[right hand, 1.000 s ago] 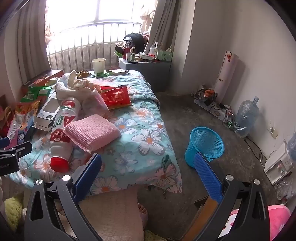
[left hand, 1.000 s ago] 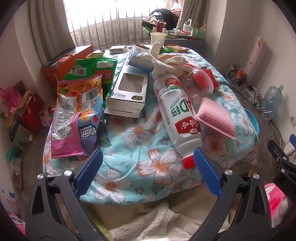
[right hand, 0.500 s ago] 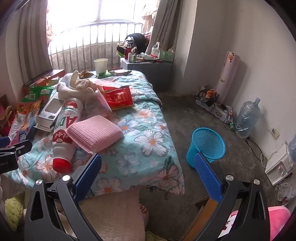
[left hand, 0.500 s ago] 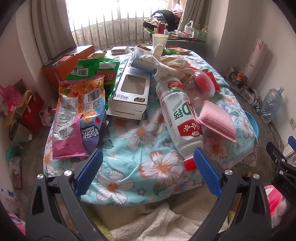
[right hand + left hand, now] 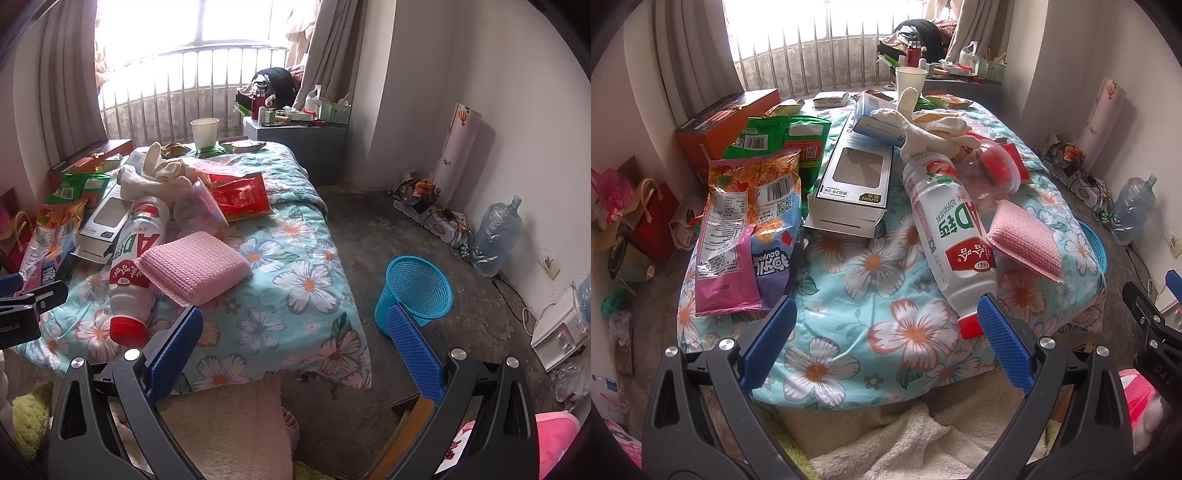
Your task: Collect trash
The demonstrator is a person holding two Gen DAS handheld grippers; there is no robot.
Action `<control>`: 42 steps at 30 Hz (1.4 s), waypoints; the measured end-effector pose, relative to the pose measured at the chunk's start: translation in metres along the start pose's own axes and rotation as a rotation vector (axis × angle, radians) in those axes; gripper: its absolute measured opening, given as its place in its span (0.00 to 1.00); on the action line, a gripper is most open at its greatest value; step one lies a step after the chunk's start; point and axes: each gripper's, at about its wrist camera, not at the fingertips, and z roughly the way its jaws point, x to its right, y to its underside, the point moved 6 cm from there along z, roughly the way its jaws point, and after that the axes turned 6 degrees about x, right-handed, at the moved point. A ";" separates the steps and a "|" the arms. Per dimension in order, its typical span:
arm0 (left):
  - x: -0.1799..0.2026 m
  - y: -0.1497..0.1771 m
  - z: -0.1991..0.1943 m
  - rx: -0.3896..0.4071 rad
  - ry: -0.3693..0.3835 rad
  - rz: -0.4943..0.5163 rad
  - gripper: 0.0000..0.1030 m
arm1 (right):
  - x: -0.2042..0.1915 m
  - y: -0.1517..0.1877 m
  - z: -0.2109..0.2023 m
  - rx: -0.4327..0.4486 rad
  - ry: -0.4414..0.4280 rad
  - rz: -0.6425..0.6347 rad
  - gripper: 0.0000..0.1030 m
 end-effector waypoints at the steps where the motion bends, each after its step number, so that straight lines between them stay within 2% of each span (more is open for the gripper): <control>1: 0.000 0.000 0.000 0.000 0.000 0.000 0.92 | 0.000 0.000 0.000 0.001 0.000 0.000 0.95; 42: -0.001 0.003 0.001 -0.008 0.003 -0.002 0.92 | -0.003 0.000 0.000 0.000 -0.006 0.007 0.95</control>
